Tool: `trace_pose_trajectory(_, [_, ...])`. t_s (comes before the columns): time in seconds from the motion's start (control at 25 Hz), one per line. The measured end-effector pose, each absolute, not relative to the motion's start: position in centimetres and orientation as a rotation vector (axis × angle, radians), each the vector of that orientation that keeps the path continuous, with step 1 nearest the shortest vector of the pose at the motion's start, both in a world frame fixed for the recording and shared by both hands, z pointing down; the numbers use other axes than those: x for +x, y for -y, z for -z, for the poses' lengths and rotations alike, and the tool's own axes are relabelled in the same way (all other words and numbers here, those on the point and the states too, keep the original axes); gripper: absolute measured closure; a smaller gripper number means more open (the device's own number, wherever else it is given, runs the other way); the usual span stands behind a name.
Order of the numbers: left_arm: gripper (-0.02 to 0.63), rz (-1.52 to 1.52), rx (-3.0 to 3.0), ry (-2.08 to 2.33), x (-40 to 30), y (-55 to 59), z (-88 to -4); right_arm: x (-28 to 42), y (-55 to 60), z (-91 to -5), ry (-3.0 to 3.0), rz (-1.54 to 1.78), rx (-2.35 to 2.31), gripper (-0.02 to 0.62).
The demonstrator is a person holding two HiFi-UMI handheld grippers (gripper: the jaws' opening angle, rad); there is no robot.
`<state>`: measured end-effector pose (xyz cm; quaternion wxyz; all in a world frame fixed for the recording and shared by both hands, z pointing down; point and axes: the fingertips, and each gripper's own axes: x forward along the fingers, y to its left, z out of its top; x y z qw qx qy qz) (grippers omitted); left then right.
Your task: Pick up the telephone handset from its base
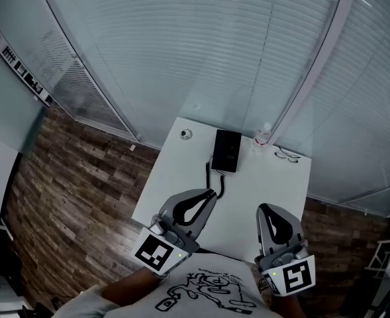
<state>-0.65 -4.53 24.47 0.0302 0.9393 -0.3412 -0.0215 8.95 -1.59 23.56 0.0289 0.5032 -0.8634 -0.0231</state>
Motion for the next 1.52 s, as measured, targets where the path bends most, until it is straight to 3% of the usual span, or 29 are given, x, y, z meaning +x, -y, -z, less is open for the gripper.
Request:
trace_pose_trajectory(0.48, [0.591,0.041,2.854,0.988,-1.7,6.9,-26.6,7.0,3.9,-25.6,2.609,-0.005,1.520,0.588])
trace_pose_trajectory(1.52, [0.583,-0.201,2.704,1.060,-0.1,17.9,-43.7,10.2,11.8,-40.5,2.527,-0.232,1.495,0.588])
